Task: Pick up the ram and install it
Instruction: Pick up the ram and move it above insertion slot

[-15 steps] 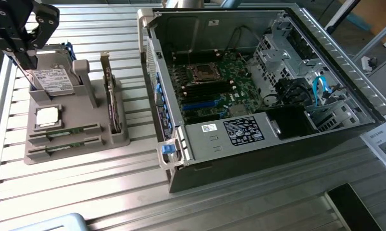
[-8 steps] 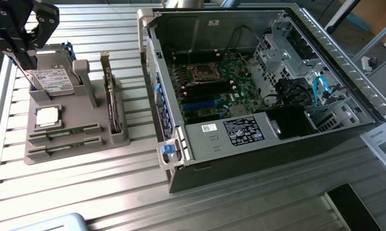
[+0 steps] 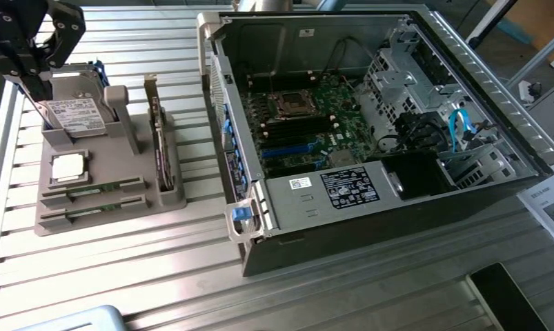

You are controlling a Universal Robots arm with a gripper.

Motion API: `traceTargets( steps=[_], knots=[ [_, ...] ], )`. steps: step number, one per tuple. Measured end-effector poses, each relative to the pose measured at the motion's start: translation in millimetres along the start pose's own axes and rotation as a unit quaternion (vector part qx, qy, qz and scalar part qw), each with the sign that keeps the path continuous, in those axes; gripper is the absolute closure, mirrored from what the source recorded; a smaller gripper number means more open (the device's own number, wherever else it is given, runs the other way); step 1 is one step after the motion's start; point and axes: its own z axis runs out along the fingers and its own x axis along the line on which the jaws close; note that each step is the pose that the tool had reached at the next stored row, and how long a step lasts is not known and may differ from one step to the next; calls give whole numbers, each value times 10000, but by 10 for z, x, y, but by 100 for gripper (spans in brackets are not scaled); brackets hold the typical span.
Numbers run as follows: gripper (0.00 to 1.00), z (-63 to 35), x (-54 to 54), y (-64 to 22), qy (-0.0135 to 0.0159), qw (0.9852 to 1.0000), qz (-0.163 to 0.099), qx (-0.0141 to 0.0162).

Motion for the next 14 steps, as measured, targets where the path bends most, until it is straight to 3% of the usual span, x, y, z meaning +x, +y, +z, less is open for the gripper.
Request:
traceTargets(
  steps=[6,14],
  knots=[
    [89,0,0,-2,5,9997,-256,8],
    [89,0,1,-5,13,9977,-683,21]
  ],
)
